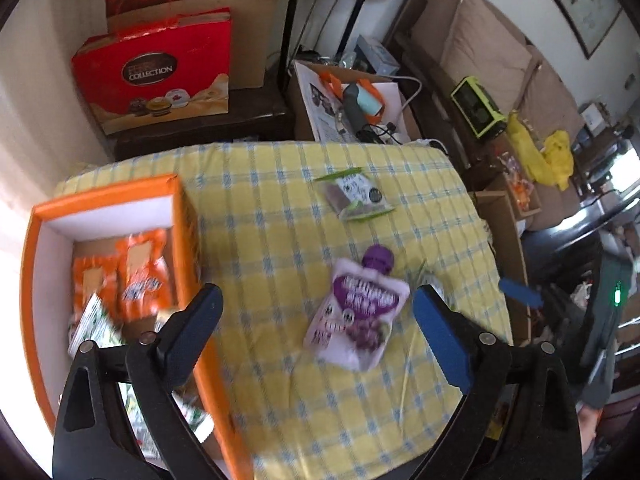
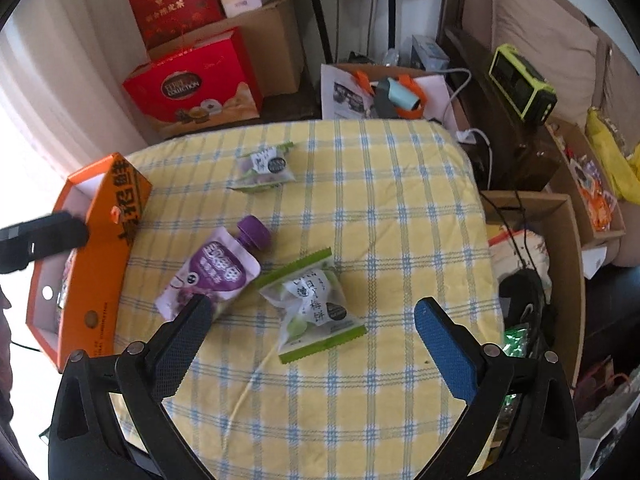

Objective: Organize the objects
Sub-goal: 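Move both grippers back over the table toward the LYFEN cake packet, then grasp the green-white LYFEN cake packet with the left gripper and lift it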

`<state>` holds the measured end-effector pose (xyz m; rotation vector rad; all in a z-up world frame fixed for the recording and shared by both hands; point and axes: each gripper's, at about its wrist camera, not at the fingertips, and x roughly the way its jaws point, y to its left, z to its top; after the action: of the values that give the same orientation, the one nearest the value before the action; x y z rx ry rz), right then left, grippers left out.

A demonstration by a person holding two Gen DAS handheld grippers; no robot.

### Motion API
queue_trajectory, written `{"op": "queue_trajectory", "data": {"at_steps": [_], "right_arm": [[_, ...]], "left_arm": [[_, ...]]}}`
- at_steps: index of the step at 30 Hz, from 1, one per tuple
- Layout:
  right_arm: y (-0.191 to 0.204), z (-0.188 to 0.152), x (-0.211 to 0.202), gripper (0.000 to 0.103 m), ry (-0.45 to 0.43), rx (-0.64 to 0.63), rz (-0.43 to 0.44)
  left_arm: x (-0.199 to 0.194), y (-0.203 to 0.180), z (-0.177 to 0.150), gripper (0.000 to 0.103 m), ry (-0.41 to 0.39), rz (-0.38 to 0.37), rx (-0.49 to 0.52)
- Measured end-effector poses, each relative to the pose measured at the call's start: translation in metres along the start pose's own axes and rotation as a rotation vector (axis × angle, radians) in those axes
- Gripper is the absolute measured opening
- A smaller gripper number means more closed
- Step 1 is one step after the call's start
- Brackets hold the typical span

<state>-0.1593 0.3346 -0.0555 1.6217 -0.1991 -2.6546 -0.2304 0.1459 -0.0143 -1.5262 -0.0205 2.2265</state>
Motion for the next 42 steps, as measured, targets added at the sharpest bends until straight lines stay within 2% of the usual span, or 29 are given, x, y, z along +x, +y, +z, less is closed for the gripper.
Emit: {"op": "queue_trajectory", "data": {"at_steps": [6,9,13,21,27,30,31,32,35,36,38,39,40,42], "right_arm": [[-0.006,-0.003,0.016,0.099,0.031,-0.012,0.033],[-0.009,-0.004,0.021,0.096,0.041,-0.013,0.052],[-0.007,-0.007,0.023,0.095,0.016,-0.036,0.047],[-0.001,-0.008,0.032,0.092,0.013,-0.078,0.057],[0.000,-0.012,0.048,0.092,0.036,-0.118,0.030],[-0.002,-0.012,0.055,0.085,0.043,-0.109,0.036],[-0.002,-0.012,0.057,0.081,0.046,-0.110,0.037],[-0.002,-0.013,0.059,0.079,0.050,-0.112,0.036],[0.000,-0.013,0.061,0.076,0.040,-0.134,0.013],[0.001,-0.014,0.061,0.075,0.039,-0.137,0.007],[0.003,-0.015,0.061,0.067,0.035,-0.147,-0.010],[0.003,-0.016,0.060,0.059,0.031,-0.151,-0.016],[0.004,-0.016,0.060,0.054,0.027,-0.151,-0.021],[0.004,-0.017,0.059,0.054,0.027,-0.144,-0.019]], "left_arm": [[0.038,-0.013,0.023,0.094,0.046,-0.008,-0.004],[0.061,-0.013,0.034,0.093,0.076,-0.025,-0.061],[0.087,-0.015,0.049,0.093,0.108,-0.053,-0.107],[0.138,-0.025,0.073,0.088,0.177,-0.047,-0.112],[0.161,-0.037,0.087,0.088,0.183,-0.002,-0.080],[0.165,-0.045,0.090,0.088,0.179,0.048,-0.047],[0.165,-0.046,0.089,0.086,0.178,0.057,-0.039],[0.165,-0.048,0.087,0.080,0.170,0.083,-0.020],[0.163,-0.054,0.082,0.066,0.152,0.155,0.032],[0.163,-0.055,0.080,0.065,0.147,0.168,0.045],[0.161,-0.055,0.079,0.057,0.137,0.179,0.049],[0.160,-0.054,0.079,0.055,0.135,0.178,0.047],[0.159,-0.053,0.078,0.051,0.135,0.174,0.045],[0.157,-0.052,0.077,0.045,0.135,0.169,0.044]]}}
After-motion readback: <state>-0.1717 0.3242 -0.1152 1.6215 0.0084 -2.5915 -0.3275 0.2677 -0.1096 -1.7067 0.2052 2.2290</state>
